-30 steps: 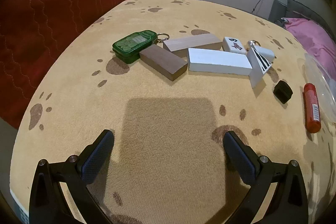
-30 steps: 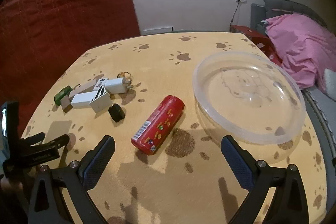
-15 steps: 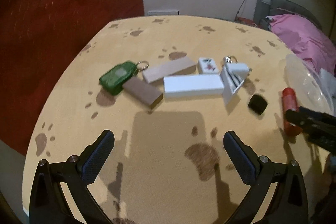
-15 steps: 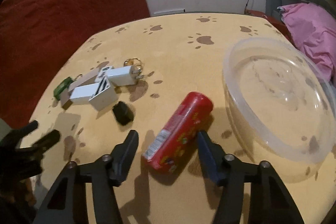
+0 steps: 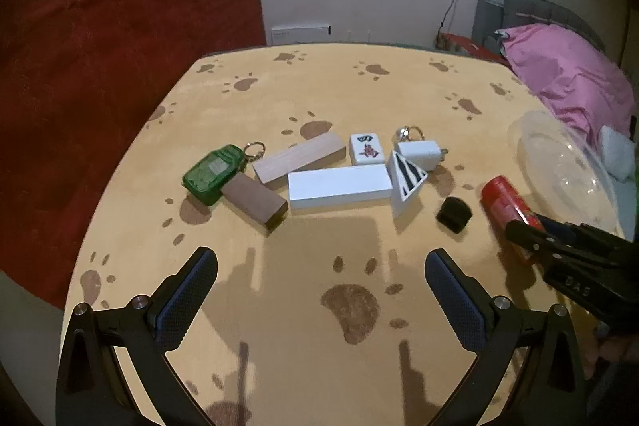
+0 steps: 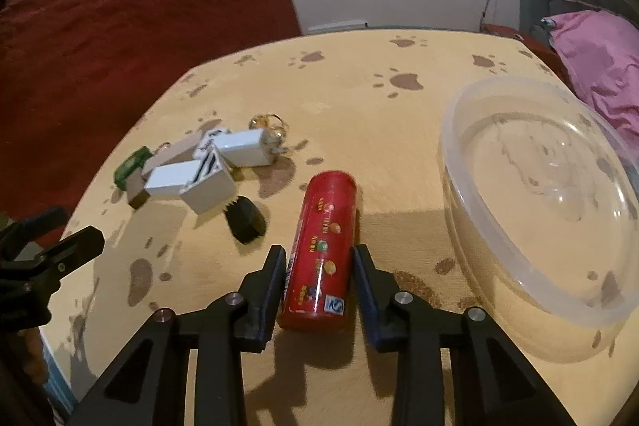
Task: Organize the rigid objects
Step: 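Grasp the red cylindrical can with the right tool, then drop the red can in the bowl with right tool while left grasps triangular block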
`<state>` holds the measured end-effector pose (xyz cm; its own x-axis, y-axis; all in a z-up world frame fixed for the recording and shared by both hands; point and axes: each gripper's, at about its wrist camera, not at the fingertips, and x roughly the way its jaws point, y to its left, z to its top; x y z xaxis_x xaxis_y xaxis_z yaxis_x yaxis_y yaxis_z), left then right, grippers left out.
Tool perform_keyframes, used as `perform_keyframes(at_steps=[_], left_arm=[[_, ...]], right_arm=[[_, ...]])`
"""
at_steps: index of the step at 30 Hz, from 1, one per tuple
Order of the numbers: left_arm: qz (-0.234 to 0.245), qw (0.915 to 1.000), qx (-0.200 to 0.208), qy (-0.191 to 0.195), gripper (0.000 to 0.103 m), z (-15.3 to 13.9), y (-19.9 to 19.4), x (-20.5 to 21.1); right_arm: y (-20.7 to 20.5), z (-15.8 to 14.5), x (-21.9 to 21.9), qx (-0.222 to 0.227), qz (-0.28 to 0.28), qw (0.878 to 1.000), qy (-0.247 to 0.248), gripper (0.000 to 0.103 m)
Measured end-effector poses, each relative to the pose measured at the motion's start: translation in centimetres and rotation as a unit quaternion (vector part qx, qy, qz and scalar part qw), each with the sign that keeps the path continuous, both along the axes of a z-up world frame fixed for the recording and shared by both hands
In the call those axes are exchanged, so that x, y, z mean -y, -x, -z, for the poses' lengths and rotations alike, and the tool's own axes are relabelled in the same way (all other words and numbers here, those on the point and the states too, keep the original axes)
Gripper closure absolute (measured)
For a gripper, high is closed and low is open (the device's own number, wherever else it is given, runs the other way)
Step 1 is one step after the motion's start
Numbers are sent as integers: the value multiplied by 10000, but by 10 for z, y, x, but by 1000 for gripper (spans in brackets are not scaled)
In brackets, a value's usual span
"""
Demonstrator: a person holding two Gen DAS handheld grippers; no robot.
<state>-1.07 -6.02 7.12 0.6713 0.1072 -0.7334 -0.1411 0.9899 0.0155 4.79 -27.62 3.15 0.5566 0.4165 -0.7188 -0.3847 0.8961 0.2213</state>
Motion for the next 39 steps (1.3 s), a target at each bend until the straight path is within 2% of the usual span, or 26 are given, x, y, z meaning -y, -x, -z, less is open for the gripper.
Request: perform_keyframes(at_steps=[5,9,14,23,29,32,39], left_arm=[[48,9997,235,-105,0,-18,0,13],[102,9997,217,-33,0,-19,-9,26],[188,9994,275,-41,0,-20,-14,37],[130,9993,346,-66,0,-16,-25,34],[90,9997,231,-20,0,-4,-46,33],[1,9999,117,21,5,5,-58,32],[41,9997,71,245,7,15,-72,34]], right_arm=[[4,-14,12,171,24,9996,-234,71],[4,-18,20,193,-12,9994,-276,71],[-2,-5,22,-5,-81,9999,-91,71],[-14,16,8,-208,-140,9995,204,70],[-8,13,8,-42,-183,9998,90,71],[-1,-2,14,208,-135,9996,-100,71],[2,-29,43,578,282,9975,-304,71]])
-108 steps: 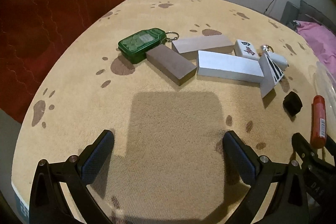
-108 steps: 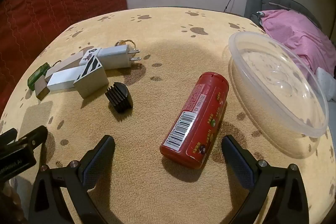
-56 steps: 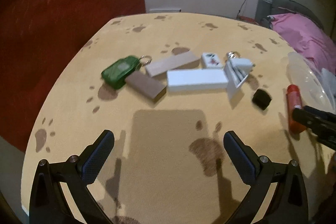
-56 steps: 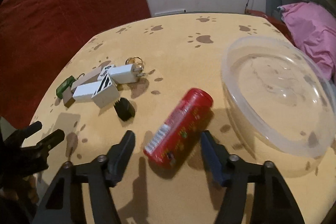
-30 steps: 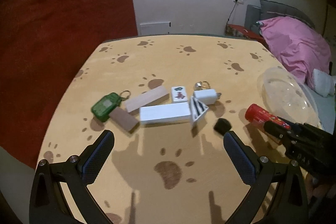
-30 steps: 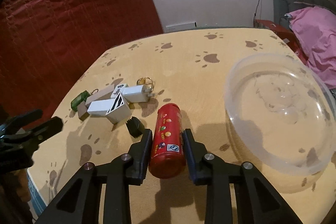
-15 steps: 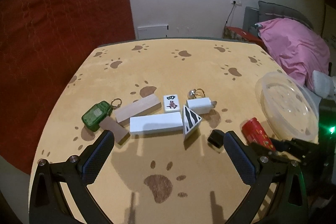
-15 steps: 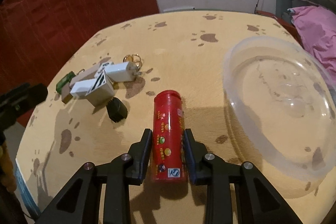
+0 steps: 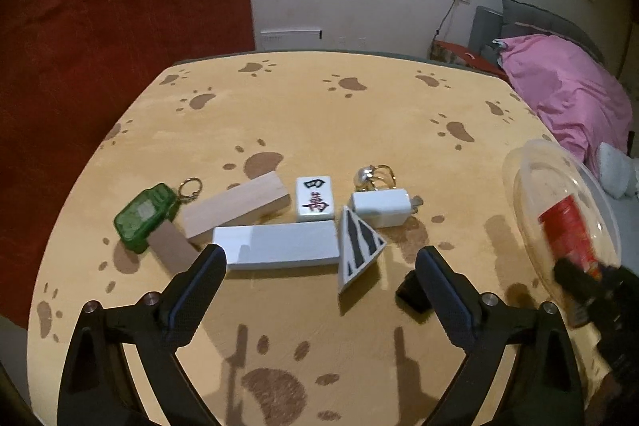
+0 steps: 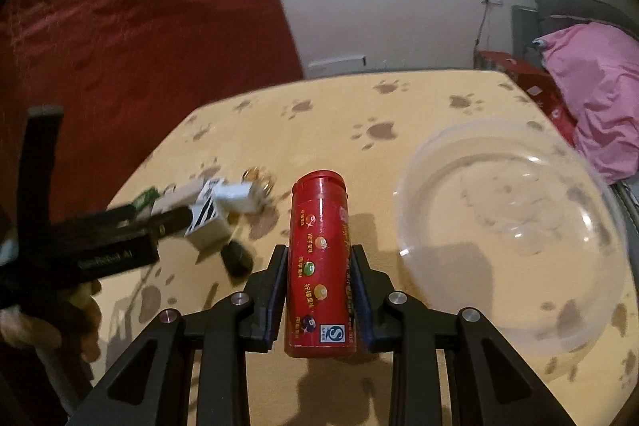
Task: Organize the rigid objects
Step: 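Drop the red can in the bowl with right tool while left grasps triangular block, then carry the white-and-black triangular block into the clear bowl and release with the left tool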
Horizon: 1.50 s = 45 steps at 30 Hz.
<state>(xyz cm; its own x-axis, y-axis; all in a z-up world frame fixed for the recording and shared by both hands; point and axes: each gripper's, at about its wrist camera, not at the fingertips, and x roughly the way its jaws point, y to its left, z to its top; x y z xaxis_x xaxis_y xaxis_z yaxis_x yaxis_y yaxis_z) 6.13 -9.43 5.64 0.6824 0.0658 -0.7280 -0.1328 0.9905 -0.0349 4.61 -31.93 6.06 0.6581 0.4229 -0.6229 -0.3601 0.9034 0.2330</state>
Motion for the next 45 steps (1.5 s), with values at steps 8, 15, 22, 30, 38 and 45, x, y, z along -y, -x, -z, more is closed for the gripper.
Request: perform_keyframes(at_steps=[8,15,22,30,38,45], left_arm=[[168,9997,-129,112,30,14,-15,12],[172,9995,-167,207,47,22,-27,13],[147,9992,-72,366,66,28,-34,9],[200,9989,49,418,72,27,-28,11],[247,9987,160,420,73,16,-17,16],[336,9976,389,464,73,-4,-5,24]], right_arm=[[-17,5,39,7,693,9973,242,71],[-26,15,57,-72,1007,9944,327,69],[-22,16,63,101,1124,9931,321,57],[-20,16,63,196,1092,9935,241,57],[-18,18,67,181,1117,9934,175,57],[-15,17,74,186,1217,9924,76,57]])
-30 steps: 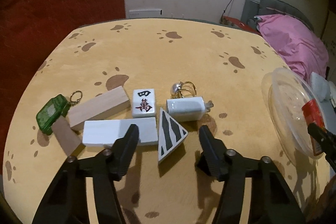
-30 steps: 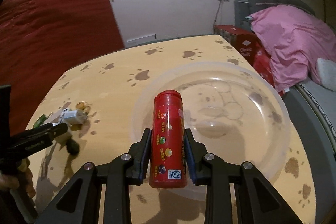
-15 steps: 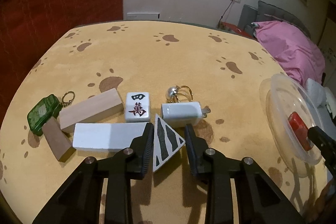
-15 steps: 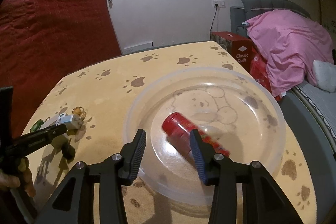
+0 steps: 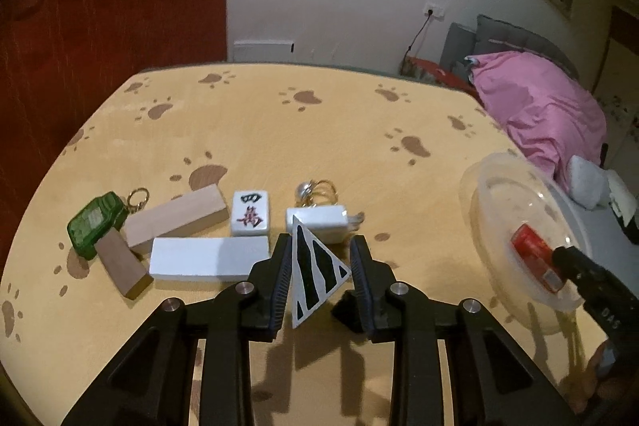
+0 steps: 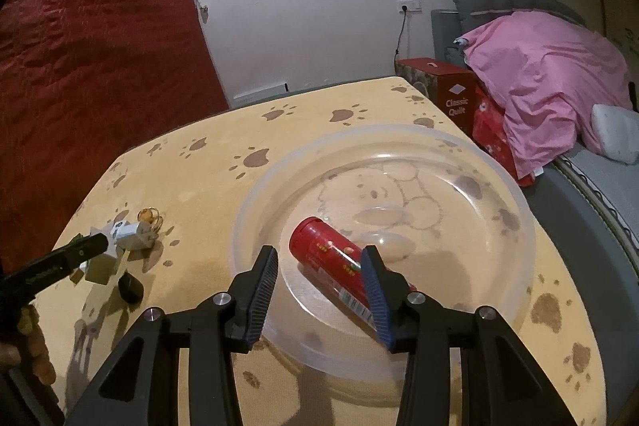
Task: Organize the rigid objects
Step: 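Carry the white-and-black triangular block into the clear bowl and release with the left tool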
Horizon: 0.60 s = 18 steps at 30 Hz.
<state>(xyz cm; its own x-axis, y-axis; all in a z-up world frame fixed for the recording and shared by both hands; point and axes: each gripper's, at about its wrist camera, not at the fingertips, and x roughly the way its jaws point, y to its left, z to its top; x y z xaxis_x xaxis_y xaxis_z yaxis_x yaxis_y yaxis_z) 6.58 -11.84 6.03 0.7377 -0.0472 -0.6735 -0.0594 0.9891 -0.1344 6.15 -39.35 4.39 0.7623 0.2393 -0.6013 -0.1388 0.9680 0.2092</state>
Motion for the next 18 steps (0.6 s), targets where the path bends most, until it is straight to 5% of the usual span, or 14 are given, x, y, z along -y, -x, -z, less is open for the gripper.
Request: perform_keyframes(at_steps=[18], left_arm=[[857,9963,116,-23,73,-23,-10,85]], right_arm=[[11,-5,37,29,466,9988,173,57]])
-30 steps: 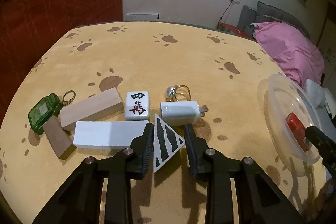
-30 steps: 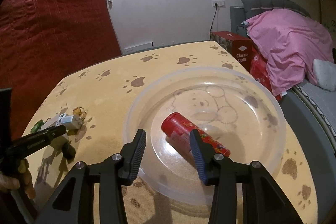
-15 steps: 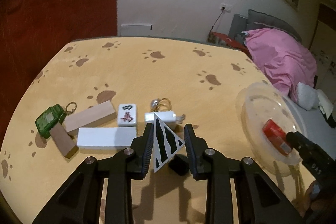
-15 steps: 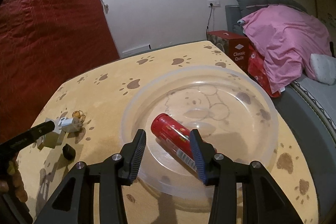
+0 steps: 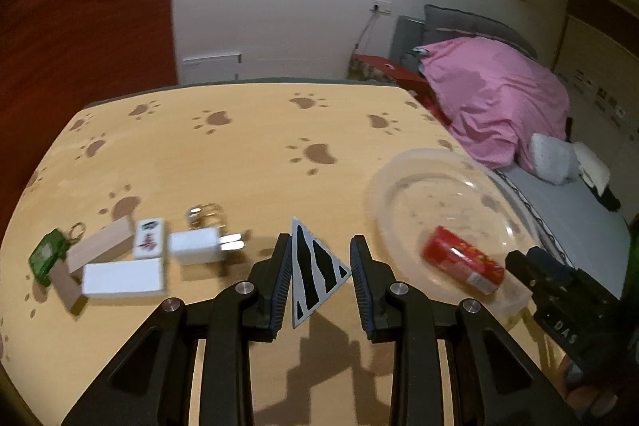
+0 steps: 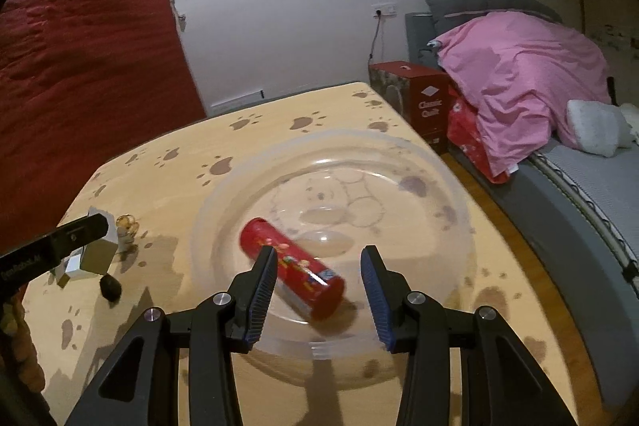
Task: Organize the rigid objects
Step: 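Carry the white-and-black triangular block into the clear bowl and release with the left tool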
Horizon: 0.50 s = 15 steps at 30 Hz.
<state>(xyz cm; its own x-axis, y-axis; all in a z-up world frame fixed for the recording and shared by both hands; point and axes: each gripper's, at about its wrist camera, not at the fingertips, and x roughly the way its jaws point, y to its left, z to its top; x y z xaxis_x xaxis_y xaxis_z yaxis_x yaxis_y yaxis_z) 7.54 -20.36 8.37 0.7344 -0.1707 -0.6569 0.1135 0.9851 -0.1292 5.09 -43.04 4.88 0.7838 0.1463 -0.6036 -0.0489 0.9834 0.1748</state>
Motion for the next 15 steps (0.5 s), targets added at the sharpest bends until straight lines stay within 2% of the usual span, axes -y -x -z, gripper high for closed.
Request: perform_keyframes(at_steps=[5,15], left_arm=[[287,9996,2,-25,73,-1,-9,31],[800,9968,-68,27,73,0,-25,80]], right_arm=[[2,-2,16,33,337,9991,239,51],[5,-5,37,115,699,9960,539,50]])
